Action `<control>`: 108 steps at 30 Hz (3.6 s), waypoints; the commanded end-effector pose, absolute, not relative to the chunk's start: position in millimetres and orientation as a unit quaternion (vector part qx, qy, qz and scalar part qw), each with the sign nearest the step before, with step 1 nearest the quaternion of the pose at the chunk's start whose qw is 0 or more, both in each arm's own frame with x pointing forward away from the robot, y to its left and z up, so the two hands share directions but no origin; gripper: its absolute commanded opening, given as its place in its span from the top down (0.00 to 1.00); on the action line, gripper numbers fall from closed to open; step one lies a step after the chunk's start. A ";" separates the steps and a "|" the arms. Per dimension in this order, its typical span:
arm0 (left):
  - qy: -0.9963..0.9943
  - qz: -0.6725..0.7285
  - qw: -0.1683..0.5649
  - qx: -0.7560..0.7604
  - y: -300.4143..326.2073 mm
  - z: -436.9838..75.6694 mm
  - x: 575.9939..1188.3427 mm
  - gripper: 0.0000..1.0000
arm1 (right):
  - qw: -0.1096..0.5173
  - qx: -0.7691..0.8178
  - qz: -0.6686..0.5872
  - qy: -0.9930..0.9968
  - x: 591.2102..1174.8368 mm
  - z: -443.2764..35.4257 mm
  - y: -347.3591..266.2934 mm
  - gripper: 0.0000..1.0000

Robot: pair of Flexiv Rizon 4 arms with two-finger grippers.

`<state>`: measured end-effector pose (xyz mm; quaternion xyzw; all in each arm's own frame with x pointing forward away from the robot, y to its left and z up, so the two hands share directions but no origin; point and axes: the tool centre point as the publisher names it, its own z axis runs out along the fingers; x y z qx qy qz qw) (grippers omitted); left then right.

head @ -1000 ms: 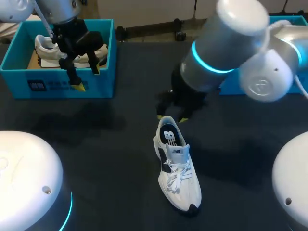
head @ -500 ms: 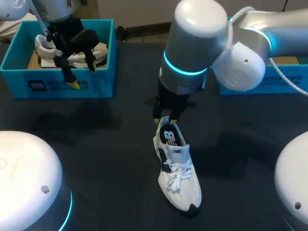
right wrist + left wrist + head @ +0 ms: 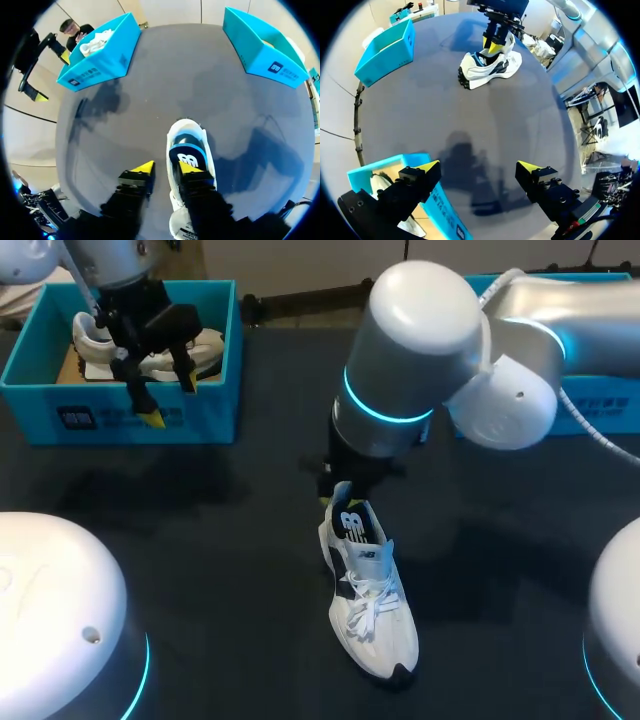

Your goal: Take the shoe out of the shoebox, open the shoe tongue, remove and reinsert the insole, then place the shoe into the shoebox

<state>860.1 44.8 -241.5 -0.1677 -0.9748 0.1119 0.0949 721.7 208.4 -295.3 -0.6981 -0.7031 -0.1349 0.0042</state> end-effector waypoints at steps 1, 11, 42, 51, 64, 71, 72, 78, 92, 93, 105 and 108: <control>-0.974 0.113 0.106 -0.163 38.3 -244.6 866.8 0.00 | 0.005 -0.698 -0.136 -0.703 720.9 -295.6 207.0 0.66; -0.965 0.082 0.070 -0.239 33.1 -236.9 856.7 0.00 | -0.014 -0.699 -0.119 -0.705 721.2 -296.1 213.8 0.76; -0.946 0.098 0.075 -0.299 41.3 -241.7 857.9 0.00 | -0.098 -0.720 -0.082 -0.682 715.0 -315.9 206.7 0.82; -0.946 0.098 0.075 -0.299 41.3 -241.7 857.9 0.00 | -0.104 -0.717 -0.089 -0.684 706.4 -320.4 196.7 0.81; -0.946 0.098 0.075 -0.299 41.3 -241.7 857.9 0.00 | -0.122 -0.705 -0.098 -0.692 710.6 -335.2 200.1 1.00; -0.946 0.098 0.075 -0.299 41.3 -241.7 857.9 0.00 | -0.147 -0.689 -0.117 -0.700 719.5 -339.0 203.6 1.00; -0.946 0.098 0.075 -0.299 41.3 -241.7 857.9 0.00 | -0.149 -0.687 -0.120 -0.701 721.5 -341.5 202.8 1.00; -0.946 0.098 0.075 -0.299 41.3 -241.7 857.9 0.00 | -0.154 -0.671 -0.135 -0.713 733.7 -356.6 200.3 1.00; -0.946 0.098 0.075 -0.299 41.3 -241.7 857.9 0.00 | -0.132 -0.668 -0.123 -0.722 747.9 -386.6 200.9 1.00; -0.946 0.098 0.075 -0.299 41.3 -241.7 857.9 0.00 | -0.132 -0.669 -0.121 -0.721 747.8 -386.5 201.0 1.00; -0.946 0.098 0.075 -0.299 41.3 -241.7 857.9 0.00 | -0.220 -0.671 -0.034 -0.708 741.6 -356.1 198.1 1.00; -0.946 0.098 0.075 -0.299 41.3 -241.7 857.9 0.00 | -0.233 -0.669 -0.011 -0.706 743.3 -358.2 197.9 1.00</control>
